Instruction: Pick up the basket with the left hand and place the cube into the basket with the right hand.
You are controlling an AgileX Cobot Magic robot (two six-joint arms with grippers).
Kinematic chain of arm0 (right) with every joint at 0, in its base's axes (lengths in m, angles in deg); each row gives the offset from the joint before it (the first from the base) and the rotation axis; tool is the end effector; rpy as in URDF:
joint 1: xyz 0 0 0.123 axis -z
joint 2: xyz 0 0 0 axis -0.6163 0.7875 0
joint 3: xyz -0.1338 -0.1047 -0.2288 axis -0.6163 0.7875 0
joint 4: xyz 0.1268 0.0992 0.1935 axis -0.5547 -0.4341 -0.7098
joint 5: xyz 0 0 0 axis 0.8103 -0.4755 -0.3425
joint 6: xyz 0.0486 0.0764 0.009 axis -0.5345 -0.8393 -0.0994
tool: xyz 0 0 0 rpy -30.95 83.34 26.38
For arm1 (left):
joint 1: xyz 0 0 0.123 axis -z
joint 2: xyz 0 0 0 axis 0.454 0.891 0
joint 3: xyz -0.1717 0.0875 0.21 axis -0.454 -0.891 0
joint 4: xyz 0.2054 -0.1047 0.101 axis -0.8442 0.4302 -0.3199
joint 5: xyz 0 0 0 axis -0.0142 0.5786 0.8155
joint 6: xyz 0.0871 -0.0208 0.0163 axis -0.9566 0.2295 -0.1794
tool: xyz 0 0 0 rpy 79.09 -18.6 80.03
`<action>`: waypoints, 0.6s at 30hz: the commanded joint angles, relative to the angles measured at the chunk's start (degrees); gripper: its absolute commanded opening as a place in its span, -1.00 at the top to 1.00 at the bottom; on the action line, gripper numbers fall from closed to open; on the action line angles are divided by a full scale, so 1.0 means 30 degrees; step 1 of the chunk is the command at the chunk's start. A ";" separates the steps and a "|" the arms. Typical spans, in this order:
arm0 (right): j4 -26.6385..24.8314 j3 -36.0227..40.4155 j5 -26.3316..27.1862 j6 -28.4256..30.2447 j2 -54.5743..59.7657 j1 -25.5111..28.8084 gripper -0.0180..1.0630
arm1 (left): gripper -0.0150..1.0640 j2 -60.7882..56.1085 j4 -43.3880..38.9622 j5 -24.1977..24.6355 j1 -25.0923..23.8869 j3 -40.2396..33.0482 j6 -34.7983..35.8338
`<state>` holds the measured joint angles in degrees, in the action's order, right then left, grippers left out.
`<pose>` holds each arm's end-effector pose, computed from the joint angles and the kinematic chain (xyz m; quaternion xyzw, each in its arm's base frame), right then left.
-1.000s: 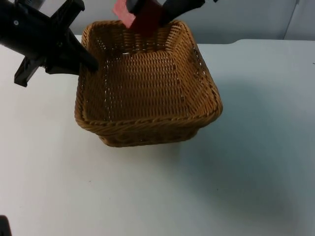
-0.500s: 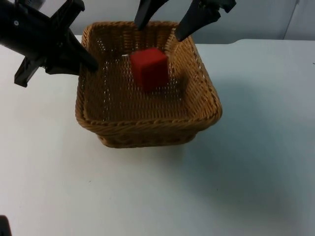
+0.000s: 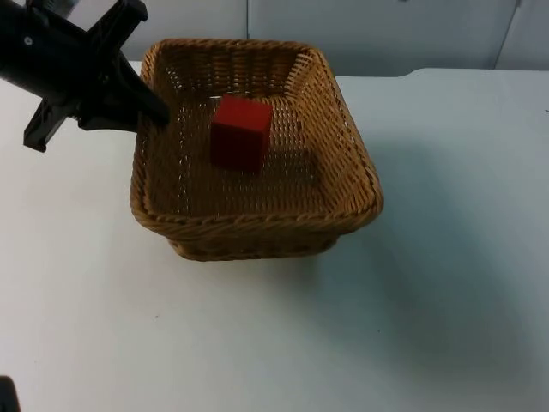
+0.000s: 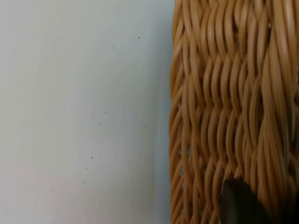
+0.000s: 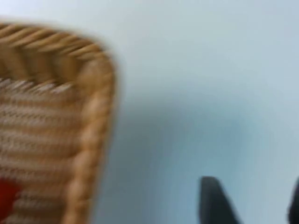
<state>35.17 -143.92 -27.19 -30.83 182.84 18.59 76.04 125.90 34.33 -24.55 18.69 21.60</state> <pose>0.4441 0.1473 0.3113 -0.1095 0.9666 0.0008 0.2317 0.3921 -0.0807 0.1627 -0.0903 0.9013 -0.4075 0.1161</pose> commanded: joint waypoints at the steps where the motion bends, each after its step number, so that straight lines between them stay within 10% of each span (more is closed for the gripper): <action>1: 0.1018 -0.0214 0.0074 0.0307 -0.1412 0.1393 0.87 | 0.97 -0.0134 0.0705 0.0413 -0.0038 0.0187 0.0020; 18: -0.2163 -0.0214 0.0074 0.0560 -0.2621 0.5918 0.97 | 0.97 -0.0134 0.0705 0.0413 -0.0038 0.0187 0.0020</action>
<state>29.09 -144.14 -27.08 -29.47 175.72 36.05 76.04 125.90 34.33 -24.55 18.69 21.60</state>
